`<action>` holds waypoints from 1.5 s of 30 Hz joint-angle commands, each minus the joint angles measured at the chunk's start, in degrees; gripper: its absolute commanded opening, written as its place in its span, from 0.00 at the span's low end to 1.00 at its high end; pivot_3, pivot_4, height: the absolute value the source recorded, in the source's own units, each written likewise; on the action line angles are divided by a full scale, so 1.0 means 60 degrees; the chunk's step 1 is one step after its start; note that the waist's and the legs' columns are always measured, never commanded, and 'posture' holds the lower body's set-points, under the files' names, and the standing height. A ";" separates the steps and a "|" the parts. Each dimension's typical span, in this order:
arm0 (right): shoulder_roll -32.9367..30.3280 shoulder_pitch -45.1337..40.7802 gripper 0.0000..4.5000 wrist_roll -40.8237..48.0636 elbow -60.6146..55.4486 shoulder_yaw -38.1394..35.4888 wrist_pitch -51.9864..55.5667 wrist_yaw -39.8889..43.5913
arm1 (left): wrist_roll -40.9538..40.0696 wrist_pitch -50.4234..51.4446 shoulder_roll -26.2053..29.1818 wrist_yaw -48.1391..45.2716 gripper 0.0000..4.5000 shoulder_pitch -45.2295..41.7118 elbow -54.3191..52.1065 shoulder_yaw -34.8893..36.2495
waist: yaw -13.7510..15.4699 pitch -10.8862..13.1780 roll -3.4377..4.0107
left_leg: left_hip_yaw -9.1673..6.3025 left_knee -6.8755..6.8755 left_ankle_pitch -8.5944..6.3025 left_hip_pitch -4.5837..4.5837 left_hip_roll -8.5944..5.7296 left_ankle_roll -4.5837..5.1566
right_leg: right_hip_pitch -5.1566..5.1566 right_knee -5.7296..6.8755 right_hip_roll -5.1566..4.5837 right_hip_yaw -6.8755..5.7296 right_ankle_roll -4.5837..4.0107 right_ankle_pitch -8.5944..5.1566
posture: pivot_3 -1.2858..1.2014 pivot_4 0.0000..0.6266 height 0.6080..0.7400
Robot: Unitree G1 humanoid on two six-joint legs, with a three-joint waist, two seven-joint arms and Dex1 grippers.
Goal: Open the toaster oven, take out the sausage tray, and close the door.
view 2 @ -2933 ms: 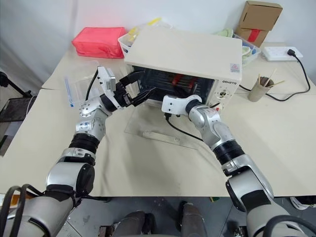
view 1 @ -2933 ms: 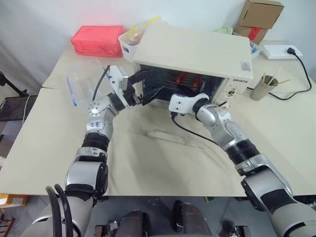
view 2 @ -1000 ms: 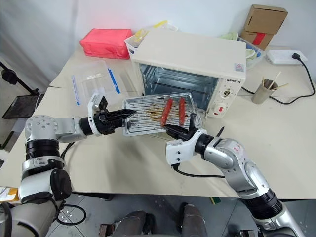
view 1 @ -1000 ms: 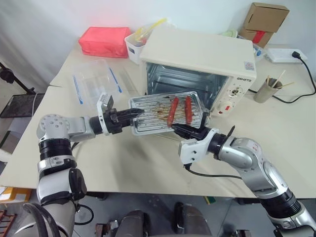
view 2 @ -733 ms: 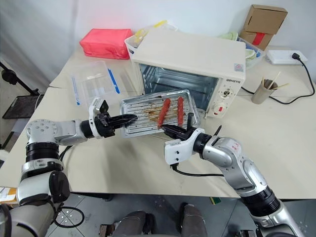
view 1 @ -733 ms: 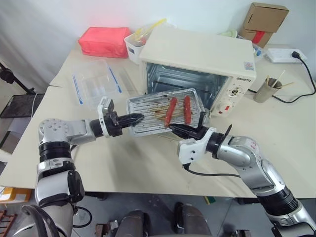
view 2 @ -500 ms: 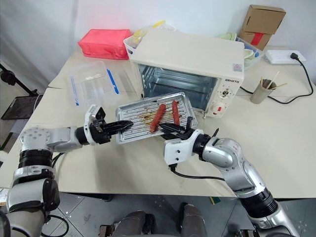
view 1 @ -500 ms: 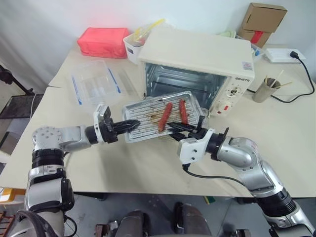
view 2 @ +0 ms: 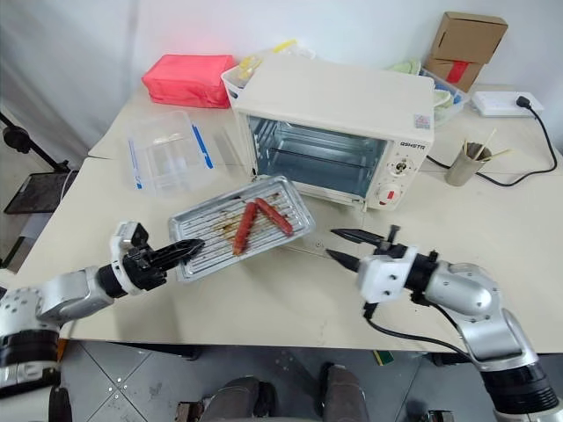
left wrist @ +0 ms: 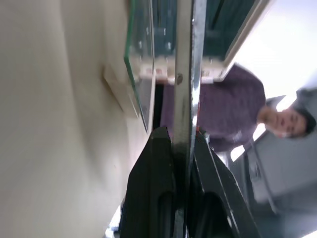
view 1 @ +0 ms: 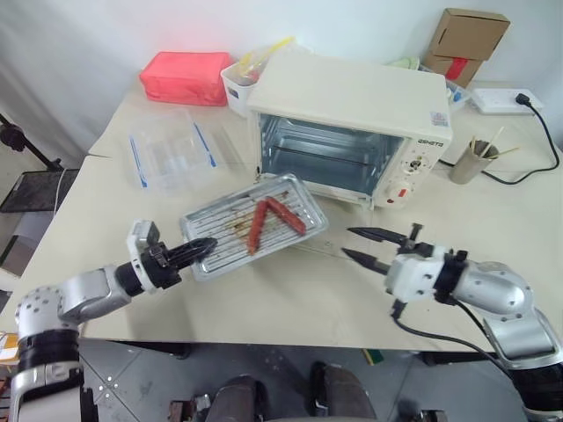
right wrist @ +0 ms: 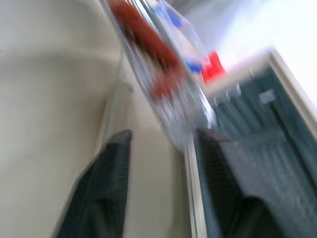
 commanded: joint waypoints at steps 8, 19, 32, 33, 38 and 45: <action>-0.0143 0.0443 0.00 0.2834 0.2920 -0.0718 0.1897 0.2125 | -0.0364 -0.2173 -0.2315 0.1337 0.00 0.2864 -0.4052 0.2640 | 0.0003 -0.0001 -0.0001 | -0.0007 -0.0001 -0.0007 0.0019 0.0008 -0.0007 | 0.0026 -0.0014 -0.0016 0.0007 -0.0002 0.0000 | 0.52 0.24 1.00; 0.1320 -0.1573 0.00 0.2831 0.4840 -0.0089 0.1987 0.3129 | -0.0364 -0.4700 -0.4753 0.2592 0.00 0.4362 -0.6920 0.2602 | 0.0022 -0.0002 0.0002 | 0.0002 0.0003 -0.0024 0.0018 0.0011 -0.0031 | 0.0020 -0.0064 -0.0020 0.0011 -0.0009 -0.0004 | 0.52 0.24 1.00; 0.1989 -0.2133 0.00 0.4771 0.3286 -0.1395 0.3165 0.2865 | -0.0364 -0.5831 -0.5245 0.2686 0.00 0.5018 -0.7772 0.2328 | 0.0030 -0.0002 0.0003 | 0.0002 0.0003 -0.0042 0.0009 0.0013 -0.0017 | 0.0019 -0.0087 -0.0022 0.0008 -0.0009 -0.0003 | 0.52 0.24 1.00; 0.1982 -0.2255 0.00 0.5034 0.3052 -0.1622 0.3403 0.2674 | -0.0364 -0.5809 -0.5209 0.2637 0.00 0.5041 -0.7764 0.2302 | 0.0032 -0.0001 0.0003 | 0.0002 0.0003 -0.0044 0.0009 0.0014 -0.0019 | 0.0019 -0.0087 -0.0022 0.0007 -0.0009 -0.0004 | 0.52 0.24 1.00; 0.1814 -0.2642 0.00 0.5931 0.2104 -0.2352 0.4718 0.1878 | -0.0364 -0.5637 -0.4964 0.2470 0.00 0.5021 -0.7610 0.2210 | 0.0040 -0.0002 0.0003 | 0.0001 0.0003 -0.0064 0.0003 0.0017 -0.0025 | 0.0012 -0.0093 -0.0022 0.0007 -0.0010 -0.0004 | 0.52 0.24 1.00; 0.0836 -0.1855 0.26 0.7273 0.0500 -0.2977 0.6639 0.2366 | -0.0364 -0.4535 -0.3791 0.1949 0.00 0.4443 -0.6758 0.1979 | 0.0085 0.0002 0.0011 | -0.0002 0.0000 -0.0086 -0.0009 0.0018 0.0014 | 0.0006 -0.0102 -0.0024 0.0010 -0.0011 -0.0005 | 0.52 0.24 1.00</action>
